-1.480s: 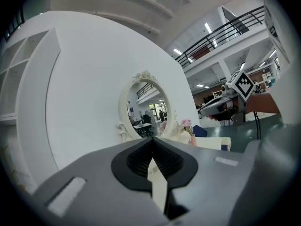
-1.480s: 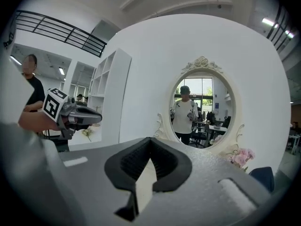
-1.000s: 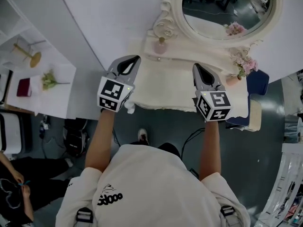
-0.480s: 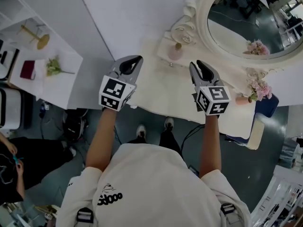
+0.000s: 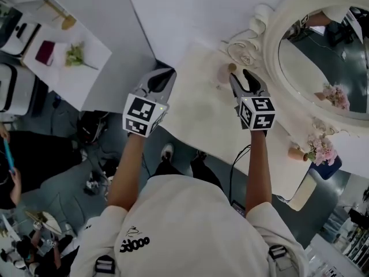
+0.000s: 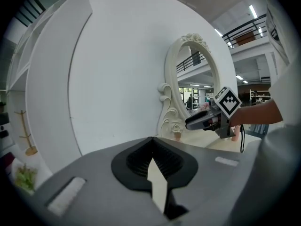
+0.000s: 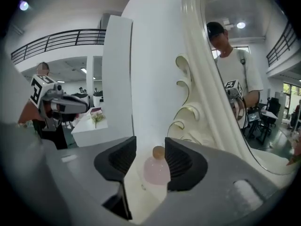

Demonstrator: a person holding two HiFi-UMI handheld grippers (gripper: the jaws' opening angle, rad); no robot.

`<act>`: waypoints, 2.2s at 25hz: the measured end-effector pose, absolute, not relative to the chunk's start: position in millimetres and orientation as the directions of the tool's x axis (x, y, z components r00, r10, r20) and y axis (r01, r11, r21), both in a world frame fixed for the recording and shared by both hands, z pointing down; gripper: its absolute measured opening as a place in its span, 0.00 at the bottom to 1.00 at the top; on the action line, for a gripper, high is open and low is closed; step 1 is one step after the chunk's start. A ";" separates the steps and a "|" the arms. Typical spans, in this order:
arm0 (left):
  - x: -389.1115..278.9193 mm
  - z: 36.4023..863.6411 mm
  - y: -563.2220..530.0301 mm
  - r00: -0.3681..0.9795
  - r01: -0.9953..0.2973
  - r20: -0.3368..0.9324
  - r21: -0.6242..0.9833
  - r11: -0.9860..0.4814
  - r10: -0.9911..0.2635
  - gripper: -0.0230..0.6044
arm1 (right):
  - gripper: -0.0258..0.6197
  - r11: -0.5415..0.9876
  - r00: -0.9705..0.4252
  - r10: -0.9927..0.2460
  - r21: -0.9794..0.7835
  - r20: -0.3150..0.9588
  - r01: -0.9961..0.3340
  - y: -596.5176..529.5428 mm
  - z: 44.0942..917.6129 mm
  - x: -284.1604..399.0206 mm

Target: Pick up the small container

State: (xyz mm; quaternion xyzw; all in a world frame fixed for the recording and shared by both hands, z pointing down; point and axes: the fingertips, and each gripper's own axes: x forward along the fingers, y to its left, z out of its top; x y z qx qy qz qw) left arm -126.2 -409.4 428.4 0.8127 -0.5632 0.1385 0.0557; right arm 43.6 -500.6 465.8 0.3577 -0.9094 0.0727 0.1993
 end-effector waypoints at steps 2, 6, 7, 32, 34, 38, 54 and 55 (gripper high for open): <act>-127.9 430.5 -411.8 0.297 -0.943 0.291 -0.060 -0.327 -0.909 0.06 | 0.34 0.754 -0.670 -0.599 0.026 0.438 -0.656 -509.3 479.9 37.0; -130.4 431.5 -414.2 0.246 -0.959 0.308 -0.062 -0.278 -0.919 0.06 | 0.36 0.782 -0.685 -0.556 0.018 0.470 -0.623 -523.3 503.4 24.4; -130.6 431.9 -414.9 0.238 -0.960 0.309 -0.070 -0.272 -0.921 0.06 | 0.37 0.783 -0.682 -0.554 0.021 0.477 -0.621 -527.7 508.6 22.9; -147.6 456.9 -377.1 0.143 -0.977 0.375 -0.097 -0.192 -0.916 0.07 | 0.21 0.732 -0.651 -0.640 0.065 0.407 -0.679 -561.7 544.4 6.5; -146.8 452.3 -375.2 0.154 -0.973 0.364 -0.106 -0.205 -0.919 0.06 | 0.21 0.729 -0.641 -0.647 0.087 0.414 -0.679 -558.5 542.7 9.1; -149.2 443.8 -371.7 0.169 -0.969 0.341 -0.112 -0.218 -0.925 0.06 | 0.20 0.728 -0.645 -0.647 0.081 0.405 -0.680 -547.7 526.8 14.6; -147.8 378.2 -381.6 0.273 -0.936 0.199 -0.172 -0.308 -0.941 0.06 | 0.20 0.740 -0.685 -0.660 0.114 0.307 -0.662 -456.1 387.5 38.1; -145.6 372.4 -383.8 0.285 -0.932 0.187 -0.177 -0.317 -0.940 0.06 | 0.20 0.737 -0.682 -0.665 0.118 0.305 -0.666 -451.7 380.3 41.2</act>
